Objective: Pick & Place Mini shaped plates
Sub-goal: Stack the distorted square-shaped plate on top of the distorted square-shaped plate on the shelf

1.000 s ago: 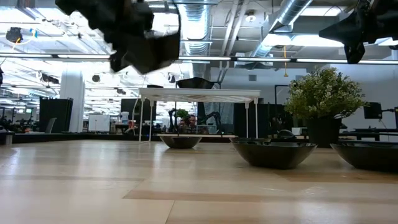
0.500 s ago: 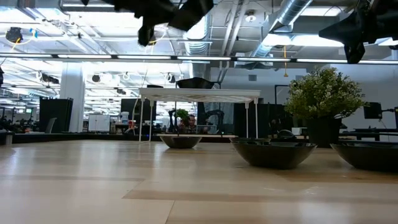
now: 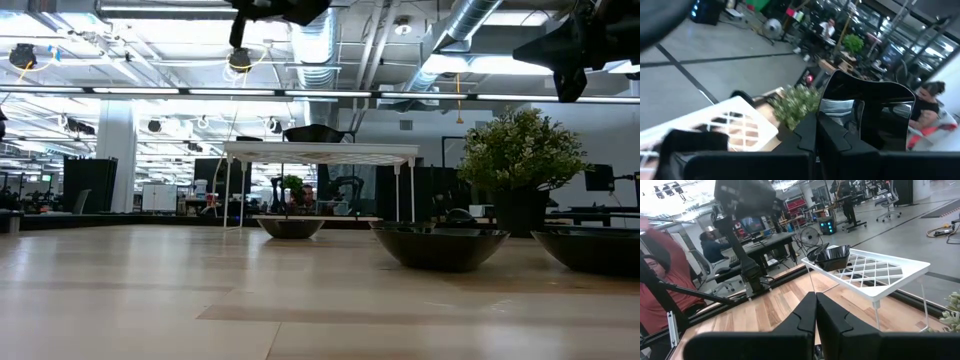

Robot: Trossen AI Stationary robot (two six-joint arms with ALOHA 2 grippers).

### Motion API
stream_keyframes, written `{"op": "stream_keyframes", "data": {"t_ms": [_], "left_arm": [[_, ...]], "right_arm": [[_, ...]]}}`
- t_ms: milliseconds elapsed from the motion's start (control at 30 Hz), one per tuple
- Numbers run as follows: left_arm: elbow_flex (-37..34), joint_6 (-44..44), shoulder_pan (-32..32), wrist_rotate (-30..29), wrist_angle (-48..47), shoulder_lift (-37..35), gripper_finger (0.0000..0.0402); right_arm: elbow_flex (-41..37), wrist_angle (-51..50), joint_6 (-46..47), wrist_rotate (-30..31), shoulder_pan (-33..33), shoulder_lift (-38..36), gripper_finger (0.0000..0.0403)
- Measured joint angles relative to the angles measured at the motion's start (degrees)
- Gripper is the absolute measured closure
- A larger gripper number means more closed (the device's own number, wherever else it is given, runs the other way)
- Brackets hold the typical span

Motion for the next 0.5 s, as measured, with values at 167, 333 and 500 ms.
{"op": "stream_keyframes", "data": {"t_ms": [167,333,500], "left_arm": [[3.3,1.5,1.8,0.0,-0.3,0.9,0.0399],[9.7,2.6,2.9,0.2,-7.3,6.4,0.0399],[18.9,4.0,4.5,0.1,-17.0,14.5,0.0399]], "right_arm": [[0.0,0.0,0.0,0.0,0.0,0.0,0.0397],[0.0,0.0,0.0,0.0,0.0,0.0,0.0397],[0.0,0.0,0.0,0.0,0.0,0.0,0.0397]]}}
